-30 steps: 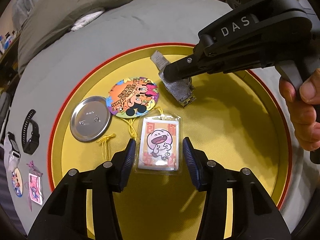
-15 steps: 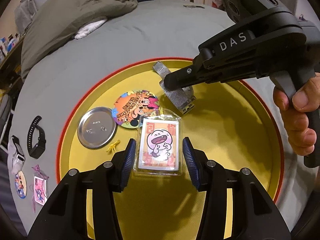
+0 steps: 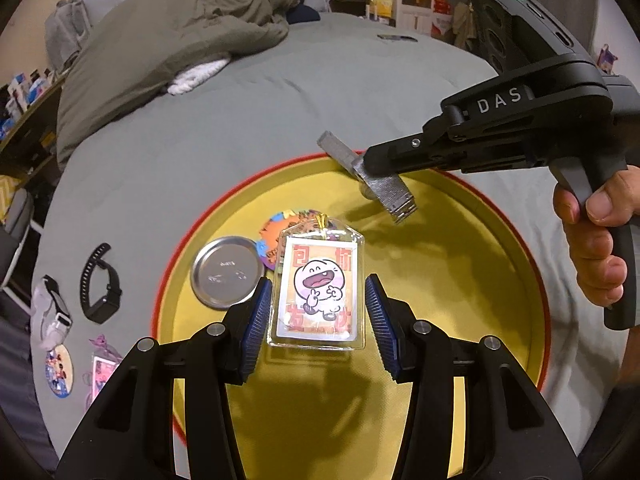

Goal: Organize jewelry
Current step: 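Lift the white card holder with the left tool while the right tool lifts the watch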

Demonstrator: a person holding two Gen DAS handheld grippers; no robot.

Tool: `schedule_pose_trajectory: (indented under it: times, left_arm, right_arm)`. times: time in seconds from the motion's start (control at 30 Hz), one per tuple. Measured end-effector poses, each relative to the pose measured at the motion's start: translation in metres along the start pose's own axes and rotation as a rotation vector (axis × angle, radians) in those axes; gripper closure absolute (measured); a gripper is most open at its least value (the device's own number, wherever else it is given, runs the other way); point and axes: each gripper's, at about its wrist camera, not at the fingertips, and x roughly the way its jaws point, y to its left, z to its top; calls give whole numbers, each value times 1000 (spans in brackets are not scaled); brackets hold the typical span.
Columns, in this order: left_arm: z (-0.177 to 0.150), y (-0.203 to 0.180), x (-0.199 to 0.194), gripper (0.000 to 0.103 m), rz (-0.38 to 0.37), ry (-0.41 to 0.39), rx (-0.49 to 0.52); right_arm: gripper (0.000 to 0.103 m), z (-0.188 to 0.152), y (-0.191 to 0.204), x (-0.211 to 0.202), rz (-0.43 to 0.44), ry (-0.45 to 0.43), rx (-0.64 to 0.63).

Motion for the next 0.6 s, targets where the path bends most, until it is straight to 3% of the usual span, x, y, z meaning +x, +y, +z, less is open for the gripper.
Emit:
schedule_pose_trajectory:
  times: [0.6]
  left_arm:
    - [13, 26, -41, 57, 14, -85, -39]
  right_arm:
    - [98, 5, 35, -33, 37, -78, -29]
